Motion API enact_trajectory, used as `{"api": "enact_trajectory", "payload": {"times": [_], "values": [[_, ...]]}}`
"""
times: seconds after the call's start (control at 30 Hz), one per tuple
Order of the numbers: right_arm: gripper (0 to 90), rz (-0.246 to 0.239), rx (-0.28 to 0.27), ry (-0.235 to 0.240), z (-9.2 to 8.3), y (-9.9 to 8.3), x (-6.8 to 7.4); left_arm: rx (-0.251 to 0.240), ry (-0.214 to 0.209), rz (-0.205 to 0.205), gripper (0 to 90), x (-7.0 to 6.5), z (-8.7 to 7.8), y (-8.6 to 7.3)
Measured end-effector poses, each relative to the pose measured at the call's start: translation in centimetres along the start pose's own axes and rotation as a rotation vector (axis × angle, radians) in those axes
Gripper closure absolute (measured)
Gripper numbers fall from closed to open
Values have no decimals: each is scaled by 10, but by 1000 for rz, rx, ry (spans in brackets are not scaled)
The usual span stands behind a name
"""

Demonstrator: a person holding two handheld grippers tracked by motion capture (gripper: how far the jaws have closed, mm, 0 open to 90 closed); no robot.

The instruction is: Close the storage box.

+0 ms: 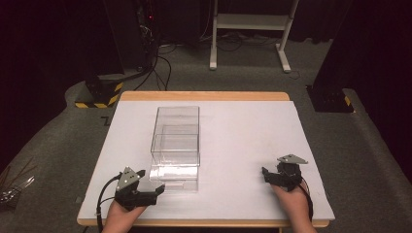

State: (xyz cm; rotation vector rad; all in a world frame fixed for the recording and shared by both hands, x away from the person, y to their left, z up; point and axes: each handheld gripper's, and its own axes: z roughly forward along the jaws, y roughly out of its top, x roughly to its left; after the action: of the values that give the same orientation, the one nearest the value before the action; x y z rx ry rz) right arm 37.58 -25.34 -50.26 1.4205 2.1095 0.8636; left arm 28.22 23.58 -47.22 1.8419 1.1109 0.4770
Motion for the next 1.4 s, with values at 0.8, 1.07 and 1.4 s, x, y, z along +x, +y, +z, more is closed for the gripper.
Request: {"api": "enact_trajectory", "payload": {"times": [0.8,1.07,1.4], "values": [[196,1,-1,0,0,0,0,14,26,-30,39,13,17,10],[196,2,-3,0,0,0,0,14,31,-40,39,19,22,14],[197,1,-3,0,0,0,0,18,40,-43,39,24,30,18]]}}
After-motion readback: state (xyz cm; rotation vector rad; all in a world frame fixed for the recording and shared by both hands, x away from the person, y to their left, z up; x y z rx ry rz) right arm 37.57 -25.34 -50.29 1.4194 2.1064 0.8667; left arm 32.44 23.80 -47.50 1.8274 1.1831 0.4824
